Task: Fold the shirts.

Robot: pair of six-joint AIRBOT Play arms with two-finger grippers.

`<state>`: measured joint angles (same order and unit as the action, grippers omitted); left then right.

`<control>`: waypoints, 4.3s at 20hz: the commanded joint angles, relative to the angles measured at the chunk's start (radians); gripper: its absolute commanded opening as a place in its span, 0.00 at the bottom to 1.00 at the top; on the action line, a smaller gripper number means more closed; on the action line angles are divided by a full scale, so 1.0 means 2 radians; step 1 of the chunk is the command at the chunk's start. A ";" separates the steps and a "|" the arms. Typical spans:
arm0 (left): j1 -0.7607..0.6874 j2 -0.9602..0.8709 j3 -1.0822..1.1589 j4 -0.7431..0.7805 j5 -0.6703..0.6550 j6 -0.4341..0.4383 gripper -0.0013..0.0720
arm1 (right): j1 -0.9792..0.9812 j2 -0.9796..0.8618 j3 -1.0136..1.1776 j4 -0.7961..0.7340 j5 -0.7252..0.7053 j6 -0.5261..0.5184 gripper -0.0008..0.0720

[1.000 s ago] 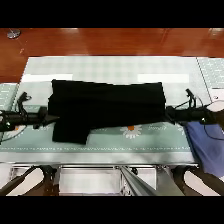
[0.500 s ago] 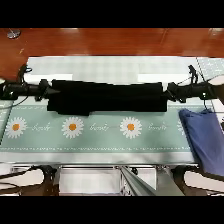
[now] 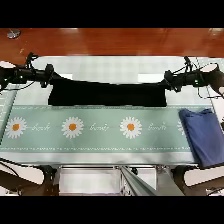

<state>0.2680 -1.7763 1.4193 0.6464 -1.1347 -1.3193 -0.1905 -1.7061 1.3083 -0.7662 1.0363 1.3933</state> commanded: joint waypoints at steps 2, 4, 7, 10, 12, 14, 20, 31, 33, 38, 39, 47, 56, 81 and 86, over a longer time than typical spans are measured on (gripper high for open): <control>0.004 -0.026 0.021 0.006 -0.055 0.004 0.98 | -0.005 -0.026 0.016 0.016 0.012 -0.003 0.85; 0.024 -0.026 0.044 0.047 -0.110 0.001 0.97 | -0.029 -0.026 0.034 0.011 0.064 -0.010 0.86; 0.070 -0.005 0.061 0.162 -0.163 -0.041 0.97 | -0.075 -0.022 0.039 -0.041 0.135 -0.004 0.86; 0.098 0.048 0.022 0.204 -0.132 -0.040 0.97 | -0.083 -0.022 0.022 -0.124 0.149 0.034 0.86; 0.097 0.097 -0.036 0.187 -0.068 -0.039 0.97 | -0.073 -0.024 0.001 -0.113 0.122 0.035 0.86; 0.081 0.144 -0.095 0.152 -0.015 -0.011 0.97 | -0.055 -0.036 -0.002 -0.092 0.110 0.031 0.86; -0.039 0.184 -0.159 0.080 -0.013 0.030 0.97 | -0.006 -0.056 0.008 0.007 0.088 -0.003 0.31; -0.320 0.173 -0.151 0.065 0.130 0.062 0.05 | -0.007 0.311 -0.153 -0.145 0.118 0.008 0.06; -0.374 0.141 -0.117 0.065 0.157 0.061 0.05 | -0.007 0.408 -0.216 -0.155 0.114 0.027 0.06; -0.472 0.020 0.016 0.096 0.127 -0.011 0.05 | -0.007 0.549 -0.259 -0.159 0.141 0.068 0.06; -0.487 -0.003 0.038 0.096 0.103 -0.020 0.05 | -0.007 0.562 -0.259 -0.159 0.143 0.074 0.06; -0.590 -0.086 0.093 0.057 0.021 -0.040 0.05 | -0.007 0.571 -0.259 -0.139 0.132 0.078 0.06; -0.362 -0.001 0.140 0.154 -0.076 -0.075 0.05 | -0.006 0.539 -0.238 -0.063 0.130 0.060 0.06; -0.138 0.471 -0.298 0.159 0.066 -0.027 0.05 | 0.386 -0.171 0.345 0.003 0.045 0.130 0.06; -0.138 0.429 -0.305 0.160 0.071 -0.025 0.05 | 0.356 -0.171 0.369 0.058 0.131 0.101 0.87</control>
<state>-0.0082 -0.8764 0.8158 0.9653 -0.9977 -1.3716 0.5602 -2.0399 2.0098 -0.7124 1.1900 1.6230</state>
